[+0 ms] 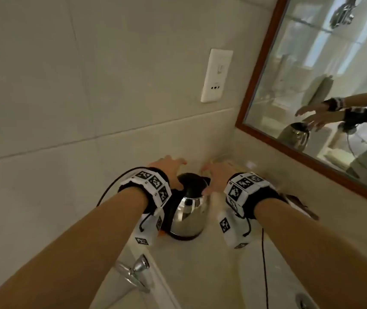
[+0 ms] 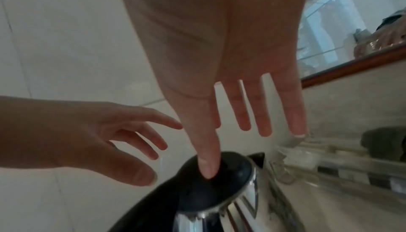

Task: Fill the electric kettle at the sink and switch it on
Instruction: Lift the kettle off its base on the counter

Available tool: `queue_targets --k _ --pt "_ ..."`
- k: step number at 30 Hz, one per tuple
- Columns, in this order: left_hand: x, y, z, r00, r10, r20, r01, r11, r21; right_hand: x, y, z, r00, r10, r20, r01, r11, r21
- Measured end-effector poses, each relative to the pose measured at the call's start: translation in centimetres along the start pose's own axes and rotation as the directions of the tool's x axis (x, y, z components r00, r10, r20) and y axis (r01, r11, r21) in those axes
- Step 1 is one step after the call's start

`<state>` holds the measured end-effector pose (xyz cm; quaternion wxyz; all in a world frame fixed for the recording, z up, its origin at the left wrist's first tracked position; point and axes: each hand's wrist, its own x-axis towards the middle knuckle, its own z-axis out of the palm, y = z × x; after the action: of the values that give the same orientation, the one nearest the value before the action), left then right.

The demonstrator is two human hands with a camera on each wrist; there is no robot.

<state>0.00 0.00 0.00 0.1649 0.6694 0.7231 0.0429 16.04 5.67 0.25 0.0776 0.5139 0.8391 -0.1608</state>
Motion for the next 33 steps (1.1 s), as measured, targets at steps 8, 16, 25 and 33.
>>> queue_targets --k 8,16,25,33 --pt "0.9 -0.1 3.2 0.994 0.077 0.077 -0.089 0.981 0.172 4.1 1.8 3.4 0.997 -0.057 0.052 0.059 0.998 -0.036" --pt "1.7 0.9 2.4 0.976 0.171 0.138 -0.190 0.972 0.140 4.0 1.8 2.2 0.984 -0.058 0.168 0.047 0.996 0.070" --pt "0.6 -0.6 3.8 0.985 0.171 -0.018 -0.172 0.975 -0.139 3.4 3.0 3.0 0.993 -0.111 0.039 0.094 0.949 0.301" --pt "0.7 -0.2 3.9 0.972 0.191 -0.136 -0.220 0.943 -0.250 3.2 3.9 3.3 0.997 -0.074 -0.016 0.075 0.934 0.349"
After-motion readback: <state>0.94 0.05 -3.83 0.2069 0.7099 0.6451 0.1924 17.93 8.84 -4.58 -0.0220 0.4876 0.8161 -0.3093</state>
